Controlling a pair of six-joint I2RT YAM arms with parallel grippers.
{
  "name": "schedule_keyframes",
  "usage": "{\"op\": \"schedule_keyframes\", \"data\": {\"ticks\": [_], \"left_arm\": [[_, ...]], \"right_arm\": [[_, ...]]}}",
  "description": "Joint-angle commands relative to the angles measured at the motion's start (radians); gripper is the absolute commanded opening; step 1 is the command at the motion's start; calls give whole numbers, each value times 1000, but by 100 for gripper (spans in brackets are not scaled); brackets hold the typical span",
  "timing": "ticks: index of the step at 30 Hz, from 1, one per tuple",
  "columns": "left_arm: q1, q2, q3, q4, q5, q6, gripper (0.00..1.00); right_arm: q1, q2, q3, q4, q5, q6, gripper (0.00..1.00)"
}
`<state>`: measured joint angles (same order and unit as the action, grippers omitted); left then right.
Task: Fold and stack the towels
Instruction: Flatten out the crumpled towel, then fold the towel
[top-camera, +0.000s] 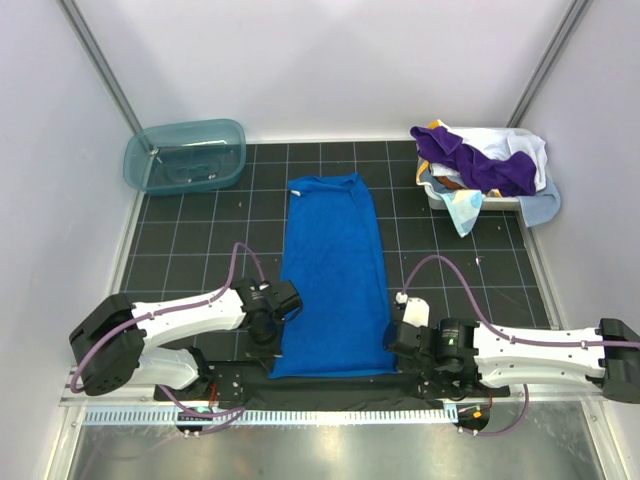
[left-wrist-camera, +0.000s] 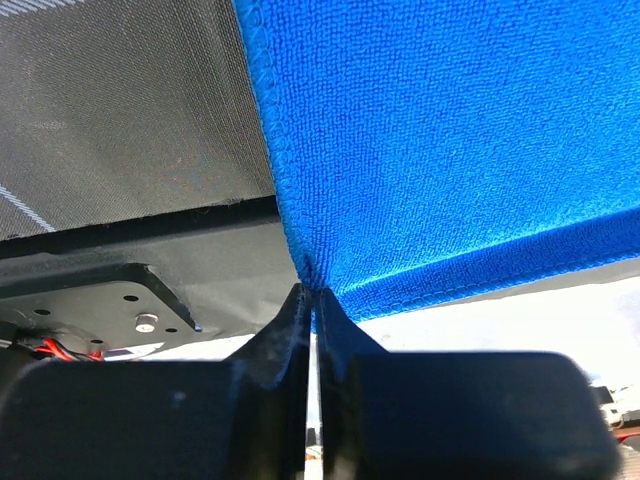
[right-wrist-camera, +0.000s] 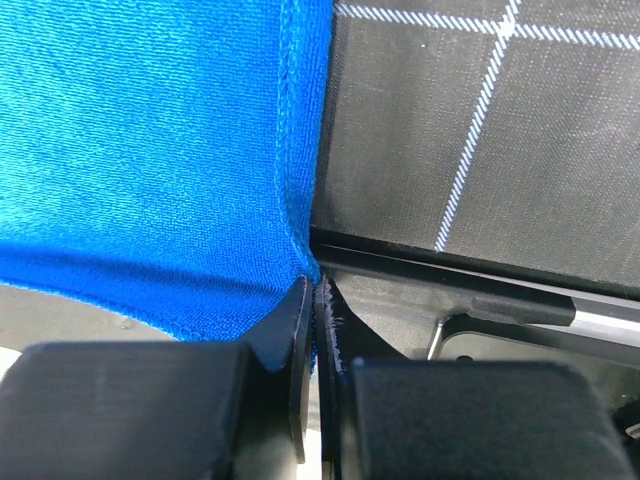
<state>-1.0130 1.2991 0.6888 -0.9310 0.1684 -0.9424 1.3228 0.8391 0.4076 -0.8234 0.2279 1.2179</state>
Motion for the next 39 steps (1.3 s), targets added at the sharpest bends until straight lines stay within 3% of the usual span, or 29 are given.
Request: {"op": "schedule_keyframes", "data": {"ticks": [1,5,9,12,15,16,17,20,24,28,34,39], "left_arm": [[4,-9,11,-22,19,4,9],[4,-21,69,-58,-4,14,38],[13,-30,158,-110,-71,27,49],[80,-32,242,-131,-104,48,50],[169,-3,351,-63,-128,51,49],[185,15,380,-42,-159,53,48],[206,41,411,-2,-159,54,48],[261,156,559,88,-294,68,47],[368,325,759,213,-452,102,50],[480,509,922,311,-439,178,50],[592,828,1278,308,-423,338,50],[654,1020,1459,305,-359,378,49]], "right_arm": [[6,-15,10,-19,8,8,11],[6,-17,71,-43,51,-9,36],[4,18,134,-40,125,-37,50],[-39,73,216,-11,174,-119,51],[-213,145,310,90,159,-251,51],[-284,169,330,128,115,-361,50],[-400,192,348,166,104,-404,50],[-581,320,497,292,73,-569,50],[-710,535,657,482,51,-710,50],[-813,805,832,558,-47,-751,44],[-904,1067,1055,644,-113,-768,42],[-916,1218,1206,639,-122,-773,42]]}}
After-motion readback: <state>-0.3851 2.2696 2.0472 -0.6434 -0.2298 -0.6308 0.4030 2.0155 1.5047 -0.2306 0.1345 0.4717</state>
